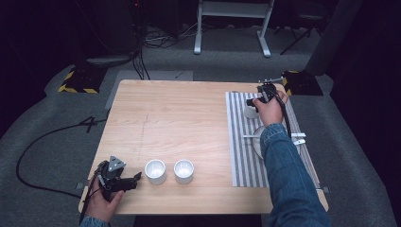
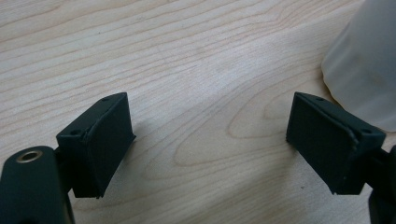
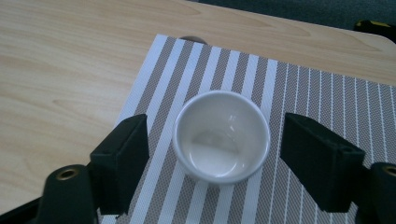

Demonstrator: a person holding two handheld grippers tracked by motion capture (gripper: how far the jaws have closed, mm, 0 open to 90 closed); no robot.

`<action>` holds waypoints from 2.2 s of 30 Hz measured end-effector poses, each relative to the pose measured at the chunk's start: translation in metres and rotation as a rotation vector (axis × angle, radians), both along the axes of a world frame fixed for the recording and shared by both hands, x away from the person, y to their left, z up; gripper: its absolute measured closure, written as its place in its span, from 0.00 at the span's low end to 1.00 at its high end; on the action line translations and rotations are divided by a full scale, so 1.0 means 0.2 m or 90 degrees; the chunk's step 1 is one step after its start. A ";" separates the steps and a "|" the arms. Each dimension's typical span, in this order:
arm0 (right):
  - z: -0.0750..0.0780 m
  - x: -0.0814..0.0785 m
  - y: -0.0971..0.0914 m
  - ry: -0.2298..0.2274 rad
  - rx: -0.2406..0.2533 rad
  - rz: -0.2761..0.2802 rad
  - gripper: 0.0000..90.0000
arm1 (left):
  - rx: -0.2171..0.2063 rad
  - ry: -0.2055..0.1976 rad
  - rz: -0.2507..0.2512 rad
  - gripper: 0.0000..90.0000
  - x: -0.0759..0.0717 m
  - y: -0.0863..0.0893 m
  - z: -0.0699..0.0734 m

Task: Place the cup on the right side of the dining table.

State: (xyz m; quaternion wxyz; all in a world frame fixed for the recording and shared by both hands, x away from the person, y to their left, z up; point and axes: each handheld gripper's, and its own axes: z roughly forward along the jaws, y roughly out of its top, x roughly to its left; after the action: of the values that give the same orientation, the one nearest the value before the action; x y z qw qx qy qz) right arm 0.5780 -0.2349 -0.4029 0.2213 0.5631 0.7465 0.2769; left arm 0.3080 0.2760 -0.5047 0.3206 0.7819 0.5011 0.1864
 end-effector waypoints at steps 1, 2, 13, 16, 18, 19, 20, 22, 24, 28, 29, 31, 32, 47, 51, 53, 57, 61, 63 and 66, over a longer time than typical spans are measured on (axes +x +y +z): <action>0.02 -0.02 0.00 0.003 -0.003 0.005 0.28 | 0.000 0.000 0.000 0.16 0.00 0.00 0.00; 0.02 -0.02 0.00 0.003 -0.003 0.005 0.28 | 0.000 0.000 0.000 0.16 0.00 0.00 0.00; 0.21 -0.18 -0.02 -0.011 -0.003 0.048 0.30 | 0.000 0.000 0.000 0.16 0.00 0.00 0.00; 0.24 -0.21 -0.02 -0.013 -0.001 0.058 0.30 | 0.001 0.000 0.000 0.16 0.00 0.00 0.00; 0.26 -0.23 -0.02 -0.014 -0.006 0.069 0.30 | 0.000 0.000 0.000 0.16 0.00 0.00 0.00; 0.27 -0.25 -0.03 -0.013 -0.010 0.079 0.29 | 0.000 0.000 0.000 0.16 0.00 0.00 0.00; 0.27 -0.25 -0.03 -0.013 -0.010 0.079 0.29 | 0.000 0.000 0.000 0.16 0.00 0.00 0.00; 0.28 -0.28 -0.03 -0.016 -0.010 0.087 0.29 | 0.000 0.000 0.000 0.16 0.00 0.00 0.00; 0.30 -0.31 -0.04 -0.013 0.002 0.098 0.28 | 0.000 0.000 0.000 0.16 0.00 0.00 0.00; 0.32 -0.38 -0.05 0.000 0.011 0.129 0.27 | 0.000 0.000 0.000 0.16 0.00 0.00 0.00; 0.33 -0.40 -0.06 -0.004 0.015 0.132 0.27 | 0.000 0.000 0.000 0.16 0.00 0.00 0.00; 0.34 -0.41 -0.06 -0.007 0.016 0.135 0.27 | 0.000 0.000 0.000 0.16 0.00 0.00 0.00; 0.35 -0.43 -0.07 -0.011 0.020 0.137 0.27 | 0.000 0.000 0.000 0.16 0.00 0.00 0.00; 0.43 -0.73 -0.04 -0.059 -0.003 0.217 0.28 | 0.000 0.000 0.000 0.16 0.00 0.00 0.00; 0.40 -0.82 -0.05 -0.066 0.010 0.238 0.28 | 0.000 0.000 0.000 0.17 0.00 0.00 0.00; 0.38 -0.86 -0.06 -0.069 0.017 0.241 0.28 | 0.000 0.000 0.000 0.17 0.00 0.00 0.00; 0.36 -0.93 -0.09 -0.078 0.022 0.243 0.28 | 0.000 0.000 0.000 0.17 0.00 0.00 0.00; 0.33 -0.99 -0.11 -0.086 0.019 0.243 0.28 | 0.000 0.000 0.000 0.17 0.00 0.00 0.00; 0.31 -1.04 -0.12 -0.085 0.025 0.249 0.27 | 0.000 0.000 0.000 0.17 0.00 0.00 0.00; 0.28 -1.10 -0.14 -0.085 0.022 0.253 0.27 | 0.000 0.000 0.000 0.17 0.00 0.00 0.00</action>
State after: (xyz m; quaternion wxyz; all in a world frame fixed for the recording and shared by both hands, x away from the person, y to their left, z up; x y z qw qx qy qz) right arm 0.3589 -0.2624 -0.3472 0.2012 0.3891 0.8217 0.3646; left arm 0.3080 0.2760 -0.5047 0.3206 0.7820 0.5010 0.1863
